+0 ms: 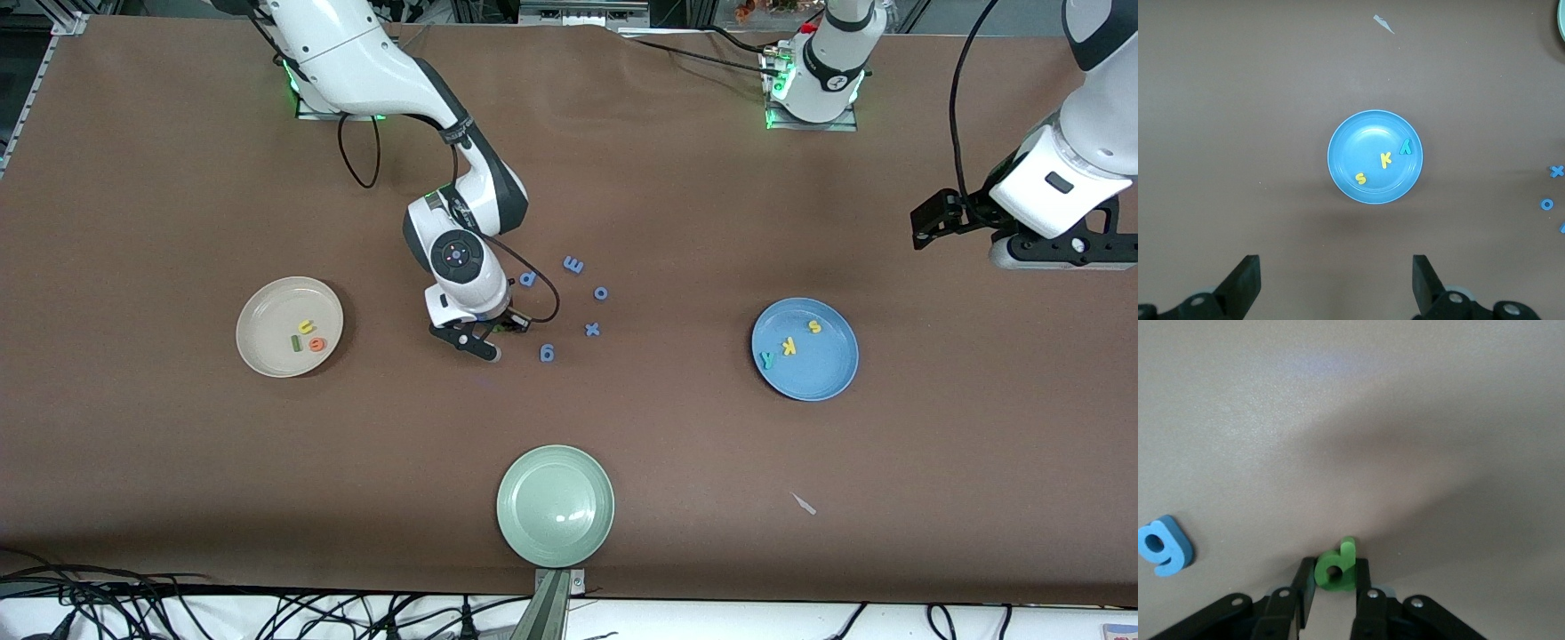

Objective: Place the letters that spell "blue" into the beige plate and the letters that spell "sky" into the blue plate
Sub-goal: 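Grasp the green d with the right gripper while the left gripper withdraws, then carry the green d to the beige plate and open the right gripper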

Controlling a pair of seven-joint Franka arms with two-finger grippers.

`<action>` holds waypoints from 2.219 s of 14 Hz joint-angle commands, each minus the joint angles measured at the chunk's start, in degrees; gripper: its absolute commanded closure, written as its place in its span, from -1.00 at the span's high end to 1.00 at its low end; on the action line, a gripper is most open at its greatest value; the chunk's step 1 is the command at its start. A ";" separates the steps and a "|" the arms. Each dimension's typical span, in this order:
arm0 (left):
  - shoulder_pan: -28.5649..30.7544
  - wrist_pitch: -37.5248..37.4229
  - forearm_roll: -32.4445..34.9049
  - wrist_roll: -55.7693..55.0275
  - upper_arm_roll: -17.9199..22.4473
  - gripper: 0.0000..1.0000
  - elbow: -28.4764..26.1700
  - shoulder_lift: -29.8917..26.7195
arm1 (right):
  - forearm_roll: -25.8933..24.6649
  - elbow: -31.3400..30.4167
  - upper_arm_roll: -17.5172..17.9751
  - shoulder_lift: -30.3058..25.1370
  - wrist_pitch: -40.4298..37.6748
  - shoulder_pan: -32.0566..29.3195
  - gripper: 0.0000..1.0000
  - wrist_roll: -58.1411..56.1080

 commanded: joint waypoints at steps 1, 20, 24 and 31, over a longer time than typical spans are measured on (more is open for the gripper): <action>0.09 -0.34 -1.25 1.36 0.30 1.00 0.08 -0.56 | 0.93 -1.29 0.42 0.27 1.18 0.18 -0.79 -0.35; 0.00 -0.43 -1.42 1.18 0.30 1.00 0.61 -0.56 | 0.84 -14.60 -23.04 -16.68 -13.02 -2.64 -0.89 -64.21; 0.00 -0.43 -1.42 1.10 0.30 1.00 0.61 -0.56 | 0.93 -25.44 -25.33 -18.63 0.19 -2.72 -0.88 -71.87; 0.00 -0.43 -1.42 1.10 0.30 1.00 0.61 -0.56 | 0.93 -13.01 -25.42 -18.19 -16.87 -2.73 1.00 -66.82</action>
